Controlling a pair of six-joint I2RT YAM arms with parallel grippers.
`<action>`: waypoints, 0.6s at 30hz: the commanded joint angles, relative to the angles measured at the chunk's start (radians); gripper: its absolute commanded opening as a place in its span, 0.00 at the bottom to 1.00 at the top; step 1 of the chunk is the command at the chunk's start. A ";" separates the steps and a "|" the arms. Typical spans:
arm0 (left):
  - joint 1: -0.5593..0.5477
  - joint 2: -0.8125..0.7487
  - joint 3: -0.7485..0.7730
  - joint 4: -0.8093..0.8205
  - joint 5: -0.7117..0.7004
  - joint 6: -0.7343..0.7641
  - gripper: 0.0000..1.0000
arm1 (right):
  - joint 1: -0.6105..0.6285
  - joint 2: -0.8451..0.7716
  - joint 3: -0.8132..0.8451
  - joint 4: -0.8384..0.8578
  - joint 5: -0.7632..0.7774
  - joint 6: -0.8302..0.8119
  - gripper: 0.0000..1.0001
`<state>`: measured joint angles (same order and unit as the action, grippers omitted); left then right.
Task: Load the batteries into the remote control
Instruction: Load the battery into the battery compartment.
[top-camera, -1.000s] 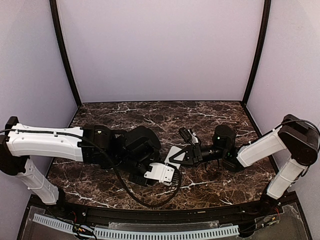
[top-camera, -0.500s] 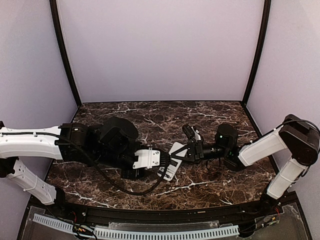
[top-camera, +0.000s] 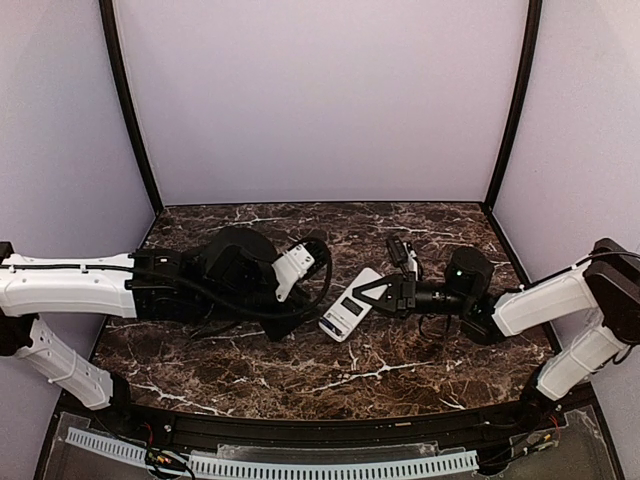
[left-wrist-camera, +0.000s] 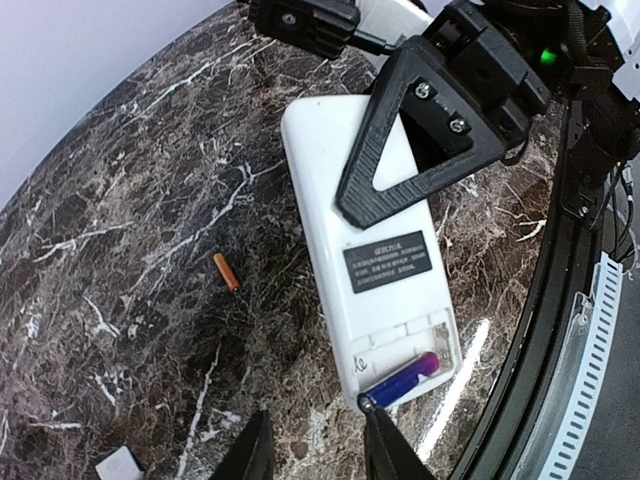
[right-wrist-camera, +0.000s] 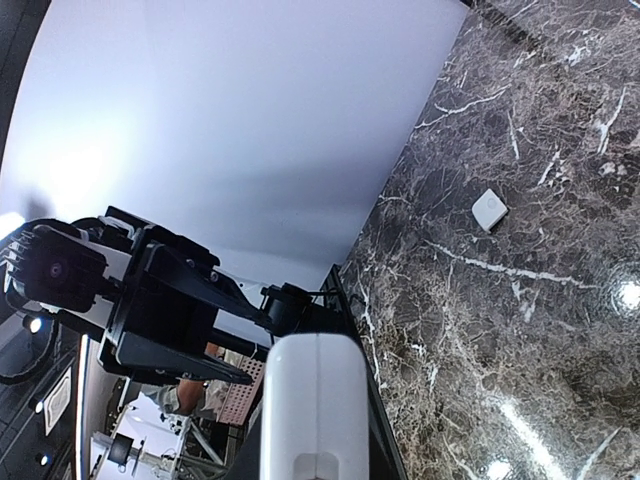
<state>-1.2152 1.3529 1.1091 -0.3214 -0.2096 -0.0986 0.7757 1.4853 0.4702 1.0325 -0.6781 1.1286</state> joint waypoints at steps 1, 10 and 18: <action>-0.001 0.061 0.057 -0.037 0.016 -0.149 0.33 | -0.004 -0.038 -0.006 -0.062 0.057 -0.026 0.00; -0.001 0.121 0.116 -0.078 0.041 -0.188 0.33 | -0.005 -0.024 -0.016 -0.073 0.057 -0.003 0.00; 0.000 0.150 0.142 -0.114 0.067 -0.182 0.26 | -0.005 -0.015 -0.021 -0.058 0.050 0.019 0.00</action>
<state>-1.2152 1.4952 1.2266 -0.3927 -0.1661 -0.2707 0.7757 1.4624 0.4553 0.9371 -0.6300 1.1351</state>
